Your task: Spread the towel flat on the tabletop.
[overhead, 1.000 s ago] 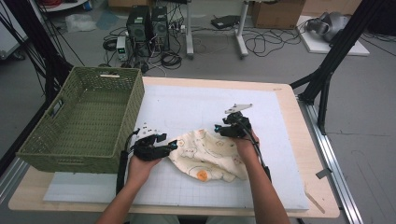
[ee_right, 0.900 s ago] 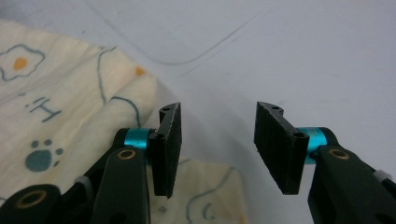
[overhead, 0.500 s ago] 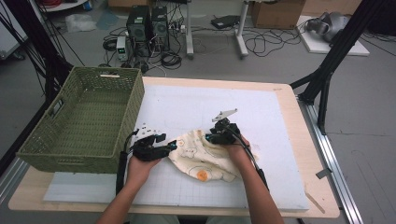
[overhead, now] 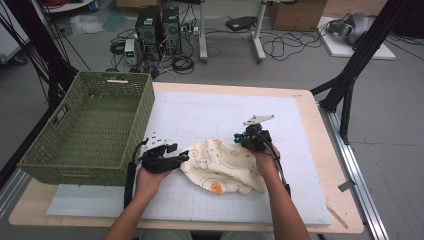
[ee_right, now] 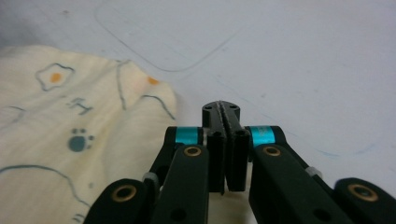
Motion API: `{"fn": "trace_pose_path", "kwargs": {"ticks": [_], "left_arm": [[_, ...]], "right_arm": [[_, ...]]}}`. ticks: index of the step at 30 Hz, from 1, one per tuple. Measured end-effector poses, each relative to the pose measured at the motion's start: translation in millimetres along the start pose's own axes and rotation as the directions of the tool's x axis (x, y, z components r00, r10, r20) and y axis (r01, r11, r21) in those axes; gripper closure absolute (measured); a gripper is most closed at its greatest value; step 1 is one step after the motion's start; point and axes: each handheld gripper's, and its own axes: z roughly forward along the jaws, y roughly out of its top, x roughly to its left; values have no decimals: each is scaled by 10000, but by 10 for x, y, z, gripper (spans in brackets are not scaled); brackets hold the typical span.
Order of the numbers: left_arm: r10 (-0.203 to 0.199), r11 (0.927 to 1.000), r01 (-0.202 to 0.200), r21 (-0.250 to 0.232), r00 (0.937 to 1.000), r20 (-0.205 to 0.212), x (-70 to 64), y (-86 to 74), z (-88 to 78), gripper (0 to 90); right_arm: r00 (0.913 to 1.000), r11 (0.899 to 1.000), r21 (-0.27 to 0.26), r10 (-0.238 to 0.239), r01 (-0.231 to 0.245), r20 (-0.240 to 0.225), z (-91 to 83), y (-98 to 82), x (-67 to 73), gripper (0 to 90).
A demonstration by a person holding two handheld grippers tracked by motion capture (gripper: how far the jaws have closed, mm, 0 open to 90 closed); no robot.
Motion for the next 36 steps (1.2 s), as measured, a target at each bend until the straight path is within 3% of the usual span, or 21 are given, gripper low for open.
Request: {"fn": "trace_pose_path", "kwargs": {"ticks": [2, 3, 4, 7, 9, 11, 14, 16, 19, 21, 23, 25, 27, 32, 33, 34, 35, 36], "left_arm": [[-21, 10000, 21, -2, 10000, -20, 2, -8, 1, 437], [-5, 10000, 5, 26, 10000, -25, 6, -10, -1, 437], [-3, 10000, 3, 33, 10000, -26, 7, -12, -1, 437], [32, 10000, -32, 88, 10000, -50, 10, -16, 5, 437], [10, 9999, -10, 106, 10000, -63, 10, -19, 8, 437], [-14, 10000, 14, 68, 10000, -66, 10, -16, 8, 437], [6, 10000, -6, 61, 10000, -49, 4, -21, 3, 437], [-5, 9999, 6, 149, 10000, -61, -1, -34, 6, 438], [-44, 10000, 45, 87, 10000, -84, 7, -32, -1, 438], [-61, 10000, 62, 58, 10000, -79, 8, -30, -5, 439], [-68, 9999, 68, 83, 10000, -69, 6, -35, -3, 439], [-63, 9999, 63, 95, 10000, -55, 8, -42, 1, 439], [-116, 9999, 116, 78, 9999, -36, 2, -46, 8, 439], [-190, 9998, 189, 51, 9998, 89, -32, -43, 32, 438], [-182, 9998, 182, 60, 9998, 114, -38, -45, 41, 438], [-188, 9997, 186, 134, 9997, 158, -41, -46, 48, 438], [-222, 9996, 218, 154, 9994, 269, -47, -50, 61, 440], [-179, 9996, 171, 210, 9991, 388, -53, -52, 72, 461]], "right_arm": [[9976, 9995, -132, 293, -302, -622, 46, 2, 30, 622], [9921, 9983, -146, 552, -572, -1124, 88, 1, 56, 536], [9923, 9986, 70, 530, -525, -1118, 129, 0, 98, 497], [9959, 9960, 865, -149, 227, -893, 271, -17, 228, 469], [9971, 9940, 935, -521, 570, -547, 287, -19, 301, 494], [9946, 9916, 985, -770, 836, -698, 272, -18, 316, 579], [9847, 9836, 1089, -1317, 1441, -1137, 240, -14, 354, 839], [9801, 9774, 1142, -1659, 1781, -1094, 221, -7, 390, 859], [9882, 9841, 1008, -1409, 1465, -607, 147, -7, 294, 860], [9940, 9906, 831, -1090, 1089, -28, 64, -12, 189, 859], [9941, 9944, 620, -892, 854, 616, -26, -21, 98, 858], [9883, 9970, 401, -714, 665, 1350, -121, -27, 33, 858], [9740, 9980, 232, -631, 595, 2175, -205, -27, -14, 857], [9160, 9992, 14, -361, 388, 3996, -308, -42, -128, 795], [9180, 9998, -124, -113, 177, 3965, -318, -49, -155, 724], [9278, 9994, -296, 249, -150, 3723, -326, -61, -185, 673], [9312, 9989, -380, 388, -268, 3625, -341, -73, -203, 656], [9289, 9990, -371, 366, -246, 3684, -363, -84, -210, 627]]}}
